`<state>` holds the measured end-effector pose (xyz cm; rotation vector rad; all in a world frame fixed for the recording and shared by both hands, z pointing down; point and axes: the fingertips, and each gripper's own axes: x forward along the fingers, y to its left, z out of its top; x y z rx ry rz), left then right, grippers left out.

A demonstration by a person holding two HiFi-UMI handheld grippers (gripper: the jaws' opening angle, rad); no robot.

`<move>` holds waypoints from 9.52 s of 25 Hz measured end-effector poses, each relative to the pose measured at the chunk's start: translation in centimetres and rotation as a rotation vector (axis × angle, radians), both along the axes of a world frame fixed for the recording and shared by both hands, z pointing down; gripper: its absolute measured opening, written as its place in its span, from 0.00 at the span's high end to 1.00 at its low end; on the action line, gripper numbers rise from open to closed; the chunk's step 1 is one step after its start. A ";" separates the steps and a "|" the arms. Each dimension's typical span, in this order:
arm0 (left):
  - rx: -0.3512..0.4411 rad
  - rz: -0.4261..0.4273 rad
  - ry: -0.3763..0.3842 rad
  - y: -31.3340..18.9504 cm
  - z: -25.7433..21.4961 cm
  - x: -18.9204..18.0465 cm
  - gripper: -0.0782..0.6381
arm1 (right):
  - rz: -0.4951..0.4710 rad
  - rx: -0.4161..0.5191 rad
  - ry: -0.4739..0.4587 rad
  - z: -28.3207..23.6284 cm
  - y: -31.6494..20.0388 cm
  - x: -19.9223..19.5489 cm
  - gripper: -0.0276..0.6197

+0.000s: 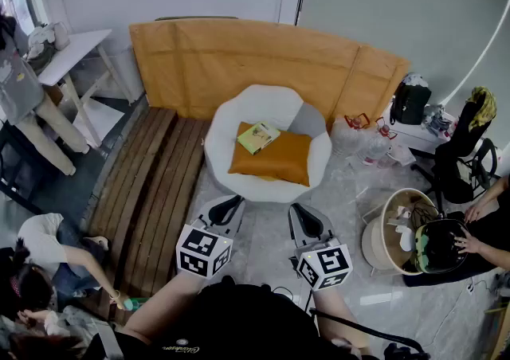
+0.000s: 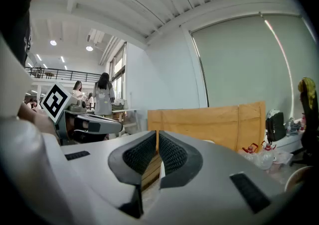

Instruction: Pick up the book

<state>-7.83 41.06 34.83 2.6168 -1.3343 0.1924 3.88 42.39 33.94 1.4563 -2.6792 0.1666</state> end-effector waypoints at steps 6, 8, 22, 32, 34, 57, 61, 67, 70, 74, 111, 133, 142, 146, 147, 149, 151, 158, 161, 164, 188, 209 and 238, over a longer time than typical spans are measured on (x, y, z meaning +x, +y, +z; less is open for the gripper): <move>-0.001 0.004 -0.005 -0.3 -0.2 1.3 0.85 | -0.008 -0.001 -0.014 -0.3 -0.1 1.1 0.94; 0.000 0.006 -0.005 -0.3 -0.2 1.6 0.85 | -0.012 -0.003 -0.028 -0.3 -0.1 1.3 0.94; -0.003 0.006 -0.033 -1.2 -0.4 7.0 0.85 | 0.023 0.008 -0.056 -0.1 -0.6 7.5 0.93; -0.003 0.002 -0.010 -4.6 -0.1 8.2 0.83 | 0.005 -0.003 -0.044 0.5 -4.0 8.1 0.86; 0.000 -0.001 0.002 -6.1 0.2 7.9 0.82 | 0.009 -0.003 -0.036 0.7 -5.4 8.0 0.86; -0.101 0.090 0.015 -47.8 3.8 0.1 0.78 | 0.123 -0.122 0.044 3.6 -46.7 1.0 0.85; -0.142 0.118 0.015 -51.6 4.9 0.4 0.78 | 0.160 -0.180 0.043 4.3 -50.3 1.6 0.85; -0.184 0.115 0.017 -54.5 6.1 3.2 0.78 | 0.151 -0.197 0.027 5.4 -53.8 3.6 0.84; -0.184 0.088 -0.002 -55.7 6.0 3.8 0.78 | 0.095 -0.192 0.010 5.5 -55.5 3.3 0.84; -0.182 0.040 -0.005 -56.6 5.6 4.7 0.78 | 0.042 -0.183 0.003 5.2 -56.7 4.1 0.84; -0.511 0.041 -0.032 -63.7 24.2 4.8 0.72 | 0.100 -0.487 0.074 23.8 -65.1 3.9 0.81; -0.844 -0.175 -0.102 -63.8 52.4 0.7 0.48 | 0.029 -0.785 0.246 51.4 -69.8 2.7 0.54; -0.867 -0.170 -0.149 -66.1 60.6 -0.5 0.38 | 0.034 -0.995 0.134 61.3 -66.0 1.9 0.48; -0.870 -0.102 -0.151 -68.4 62.8 0.2 0.38 | 0.049 -1.062 0.018 63.7 -65.6 1.5 0.47; -0.873 -0.083 -0.157 -68.8 63.4 0.5 0.37 | 0.054 -1.082 -0.018 64.2 -65.6 1.4 0.47; -0.890 -0.050 -0.161 -69.2 64.5 1.3 0.37 | 0.066 -1.120 -0.099 65.2 -65.7 1.2 0.47; -0.908 -0.030 -0.161 -69.1 65.5 1.9 0.37 | 0.082 -1.143 -0.181 66.0 -65.9 1.0 0.47; -0.905 0.045 -0.147 -68.9 66.2 3.4 0.37 | 0.111 -1.143 -0.342 67.2 -66.3 0.9 0.47; -0.904 0.045 -0.127 -68.5 66.0 4.1 0.37 | 0.126 -1.148 -0.522 66.3 -66.5 1.9 0.47; -0.925 0.037 -0.098 -67.6 65.7 4.2 0.37 | 0.078 -1.151 -0.638 65.3 -66.1 2.3 0.50; -0.644 0.081 0.013 -70.3 36.0 7.7 0.37 | -0.018 -0.818 -0.664 35.6 -68.4 6.6 0.70; 0.065 0.121 0.155 -69.9 -8.6 7.8 0.38 | -0.196 -0.056 -0.523 -9.2 -67.6 7.0 0.71; 0.224 0.133 0.160 -69.6 -16.1 7.2 0.38 | -0.225 0.106 -0.480 -16.6 -67.3 6.2 0.71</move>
